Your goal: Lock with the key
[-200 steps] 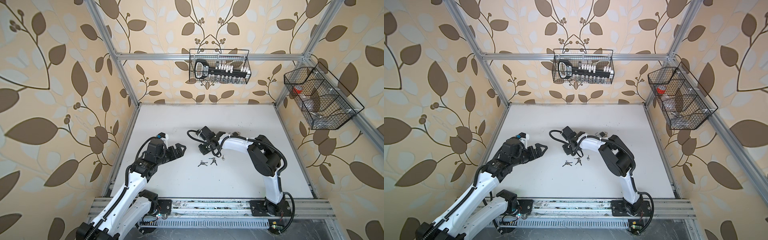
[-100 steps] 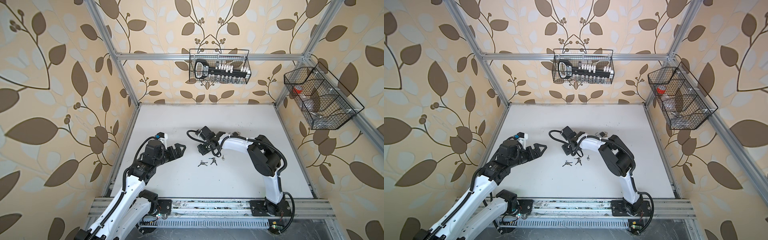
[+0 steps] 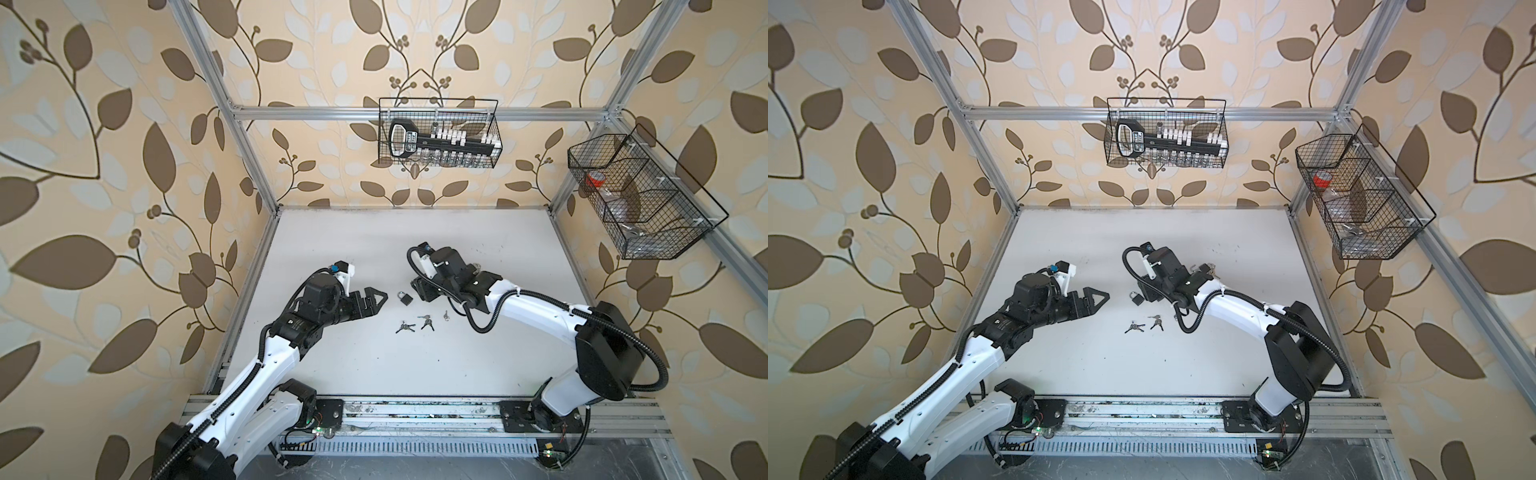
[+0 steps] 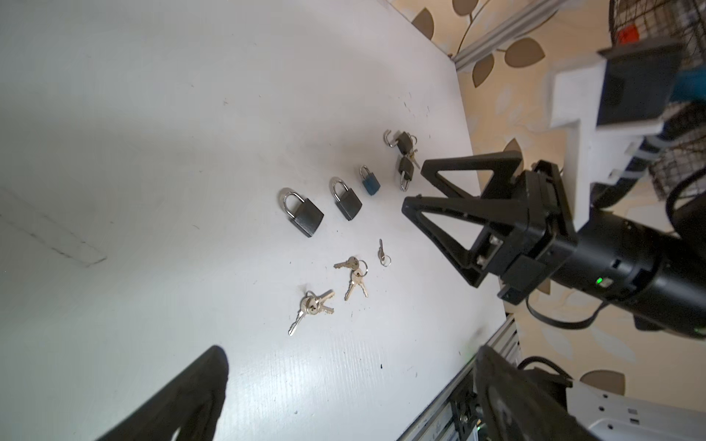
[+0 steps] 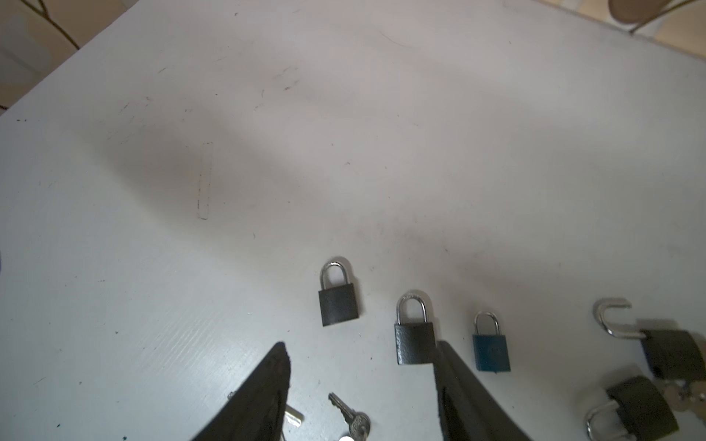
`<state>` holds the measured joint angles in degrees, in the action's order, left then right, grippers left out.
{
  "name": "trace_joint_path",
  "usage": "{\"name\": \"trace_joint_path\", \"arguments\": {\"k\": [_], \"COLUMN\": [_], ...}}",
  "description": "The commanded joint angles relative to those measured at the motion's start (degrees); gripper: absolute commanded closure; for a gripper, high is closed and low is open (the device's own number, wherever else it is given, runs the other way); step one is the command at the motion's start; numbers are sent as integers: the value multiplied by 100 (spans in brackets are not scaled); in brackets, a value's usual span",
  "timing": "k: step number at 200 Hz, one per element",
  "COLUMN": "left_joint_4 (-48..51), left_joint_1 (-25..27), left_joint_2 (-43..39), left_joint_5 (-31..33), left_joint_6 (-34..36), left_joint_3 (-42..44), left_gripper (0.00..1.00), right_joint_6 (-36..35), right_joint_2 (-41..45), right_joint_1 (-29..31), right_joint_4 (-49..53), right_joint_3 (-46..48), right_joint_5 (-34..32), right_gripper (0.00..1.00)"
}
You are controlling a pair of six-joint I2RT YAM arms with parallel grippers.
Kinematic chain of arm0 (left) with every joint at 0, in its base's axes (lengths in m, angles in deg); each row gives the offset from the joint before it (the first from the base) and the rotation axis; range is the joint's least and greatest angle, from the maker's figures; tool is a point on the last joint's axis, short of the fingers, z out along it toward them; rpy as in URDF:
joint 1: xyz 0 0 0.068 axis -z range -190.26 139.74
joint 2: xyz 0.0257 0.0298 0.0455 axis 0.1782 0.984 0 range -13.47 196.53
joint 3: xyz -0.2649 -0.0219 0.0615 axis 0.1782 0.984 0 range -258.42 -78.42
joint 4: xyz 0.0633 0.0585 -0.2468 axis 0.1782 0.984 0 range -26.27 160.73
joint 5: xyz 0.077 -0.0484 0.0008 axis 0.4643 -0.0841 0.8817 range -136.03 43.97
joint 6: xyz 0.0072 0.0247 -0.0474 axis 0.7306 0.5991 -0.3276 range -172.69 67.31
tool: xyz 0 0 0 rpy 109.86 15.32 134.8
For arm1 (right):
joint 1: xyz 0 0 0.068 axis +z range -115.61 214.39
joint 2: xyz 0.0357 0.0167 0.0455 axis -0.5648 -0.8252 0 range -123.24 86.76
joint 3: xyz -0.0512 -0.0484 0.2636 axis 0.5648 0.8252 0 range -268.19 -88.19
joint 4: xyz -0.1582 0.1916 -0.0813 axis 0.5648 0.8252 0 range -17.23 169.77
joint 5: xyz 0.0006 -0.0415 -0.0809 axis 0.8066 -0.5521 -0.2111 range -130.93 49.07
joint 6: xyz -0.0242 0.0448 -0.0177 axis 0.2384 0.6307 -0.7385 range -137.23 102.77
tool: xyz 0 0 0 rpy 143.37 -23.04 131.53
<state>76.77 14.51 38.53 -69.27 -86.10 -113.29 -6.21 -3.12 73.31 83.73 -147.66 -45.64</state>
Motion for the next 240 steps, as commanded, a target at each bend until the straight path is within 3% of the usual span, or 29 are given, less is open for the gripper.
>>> {"name": "trace_joint_path", "arguments": {"k": [1,44,86,150,209,240], "left_joint_4": [-562,-1476,-1686,-1748,-773,-663], "left_joint_1": [617,1485,2000,2146,2435,2560], "left_joint_2": [356,1268,2074,2347,2208,2257], "left_joint_5": [294,418,549,473,1353,1488], "left_joint_6": [273,288,386,362,800,922], "left_joint_3": [-281,-460,-1057,-1172,-1495,-1598], "left_gripper": [1,1,1,1,1,1], "right_joint_6": [352,286,329,361,365,345], "right_joint_2": [187,-62,-486,-1244,-1876,-2063], "right_joint_1": [-548,-1655,-2282,-2344,-2344,-2339], "right_joint_4": [213,987,1208,1215,1246,1276], "right_joint_3": [320,145,-118,-741,-1178,-1258], "right_joint_5": [-118,140,112,-297,-702,-720], "right_gripper": [42,47,52,47,45,44]}}
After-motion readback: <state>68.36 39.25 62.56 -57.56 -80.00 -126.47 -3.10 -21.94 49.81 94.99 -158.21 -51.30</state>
